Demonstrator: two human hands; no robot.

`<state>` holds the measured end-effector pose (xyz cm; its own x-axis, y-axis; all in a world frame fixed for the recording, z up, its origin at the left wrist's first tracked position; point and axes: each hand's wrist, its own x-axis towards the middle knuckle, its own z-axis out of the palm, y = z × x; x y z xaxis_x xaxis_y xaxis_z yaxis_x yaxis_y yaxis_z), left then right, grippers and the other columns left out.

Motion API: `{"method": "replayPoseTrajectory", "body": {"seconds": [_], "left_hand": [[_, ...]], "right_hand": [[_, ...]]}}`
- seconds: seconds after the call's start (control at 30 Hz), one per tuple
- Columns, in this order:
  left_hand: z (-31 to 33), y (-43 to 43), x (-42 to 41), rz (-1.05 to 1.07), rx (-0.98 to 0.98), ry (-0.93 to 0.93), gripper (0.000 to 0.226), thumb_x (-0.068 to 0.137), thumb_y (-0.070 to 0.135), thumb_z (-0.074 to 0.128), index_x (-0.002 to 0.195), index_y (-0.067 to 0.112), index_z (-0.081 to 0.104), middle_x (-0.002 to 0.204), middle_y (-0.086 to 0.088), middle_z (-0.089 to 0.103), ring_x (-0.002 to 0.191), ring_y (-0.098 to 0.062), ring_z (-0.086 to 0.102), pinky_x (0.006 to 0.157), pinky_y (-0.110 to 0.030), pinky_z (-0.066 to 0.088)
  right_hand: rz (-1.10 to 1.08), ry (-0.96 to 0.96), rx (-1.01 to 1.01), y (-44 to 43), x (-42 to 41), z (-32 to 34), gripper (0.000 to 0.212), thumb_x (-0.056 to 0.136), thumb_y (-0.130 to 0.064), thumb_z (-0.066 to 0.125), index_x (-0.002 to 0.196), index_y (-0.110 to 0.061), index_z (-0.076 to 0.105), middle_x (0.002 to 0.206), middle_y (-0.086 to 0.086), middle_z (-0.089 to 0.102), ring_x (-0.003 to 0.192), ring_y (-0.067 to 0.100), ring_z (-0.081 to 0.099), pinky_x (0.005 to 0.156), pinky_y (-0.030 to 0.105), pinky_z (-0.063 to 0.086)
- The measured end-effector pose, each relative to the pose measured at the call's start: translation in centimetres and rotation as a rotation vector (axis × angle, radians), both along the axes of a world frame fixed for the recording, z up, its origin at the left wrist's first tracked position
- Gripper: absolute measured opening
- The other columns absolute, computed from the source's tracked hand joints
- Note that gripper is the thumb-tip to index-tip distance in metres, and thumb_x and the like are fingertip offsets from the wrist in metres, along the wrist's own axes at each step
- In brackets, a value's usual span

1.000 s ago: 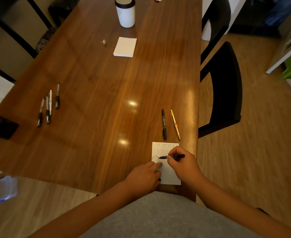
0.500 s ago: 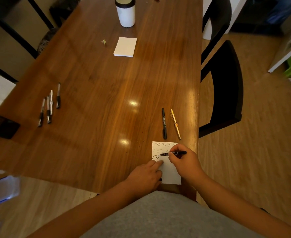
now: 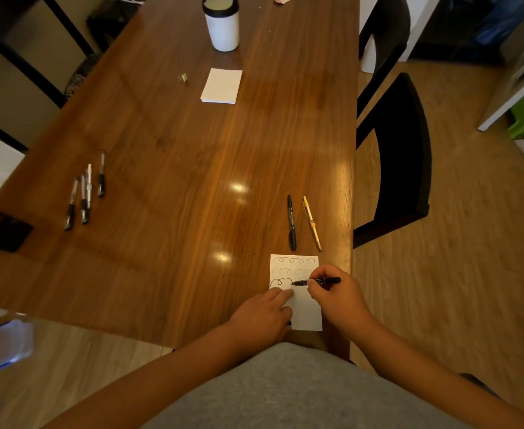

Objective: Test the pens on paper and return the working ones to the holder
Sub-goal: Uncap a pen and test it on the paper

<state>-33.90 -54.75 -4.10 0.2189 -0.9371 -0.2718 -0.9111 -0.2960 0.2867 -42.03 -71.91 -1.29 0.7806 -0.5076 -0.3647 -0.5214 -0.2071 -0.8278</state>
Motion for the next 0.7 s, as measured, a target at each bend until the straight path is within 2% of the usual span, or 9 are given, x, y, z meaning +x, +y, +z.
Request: {"method": "replayPoseTrajectory", "body": {"seconds": [0.13, 0.37, 0.57, 0.7], "left_hand": [[0.3, -0.2, 0.0, -0.014, 0.013, -0.005, 0.044, 0.101, 0.039, 0.038, 0.129, 0.009, 0.054, 0.155, -0.010, 0.028, 0.134, -0.026, 0.032, 0.102, -0.040, 0.040], [0.4, -0.5, 0.1, -0.047, 0.055, -0.045, 0.045, 0.102, 0.039, 0.033, 0.132, 0.011, 0.051, 0.157, -0.009, 0.025, 0.133, -0.028, 0.032, 0.103, -0.043, 0.038], [0.4, -0.7, 0.1, -0.049, 0.086, -0.066, 0.045, 0.102, 0.041, 0.034, 0.131, 0.012, 0.052, 0.158, -0.008, 0.023, 0.135, -0.028, 0.029, 0.103, -0.044, 0.033], [0.5, -0.7, 0.1, -0.061, 0.090, -0.083, 0.045, 0.102, 0.043, 0.034, 0.131, 0.013, 0.052, 0.159, -0.006, 0.020, 0.135, -0.029, 0.029, 0.101, -0.045, 0.033]], "right_hand": [[0.027, 0.002, -0.006, 0.1, 0.3, 0.2, 0.010, 0.091, -0.016, 0.066, 0.089, -0.025, 0.061, 0.095, -0.015, 0.063, 0.091, 0.006, 0.059, 0.060, 0.009, 0.046], [0.006, -0.025, -0.027, -0.6, 0.2, -0.1, 0.007, 0.092, -0.017, 0.065, 0.091, -0.023, 0.061, 0.110, -0.010, 0.062, 0.102, 0.007, 0.053, 0.056, 0.007, 0.049], [-0.029, -0.012, -0.057, -1.2, -0.5, -0.1, 0.017, 0.091, -0.018, 0.065, 0.084, -0.031, 0.059, 0.091, -0.018, 0.062, 0.087, 0.009, 0.061, 0.061, 0.012, 0.048], [-0.032, -0.018, -0.068, -1.3, -1.1, 0.0, 0.012, 0.092, -0.018, 0.065, 0.086, -0.028, 0.061, 0.089, -0.016, 0.063, 0.084, 0.009, 0.061, 0.060, 0.011, 0.046]]}}
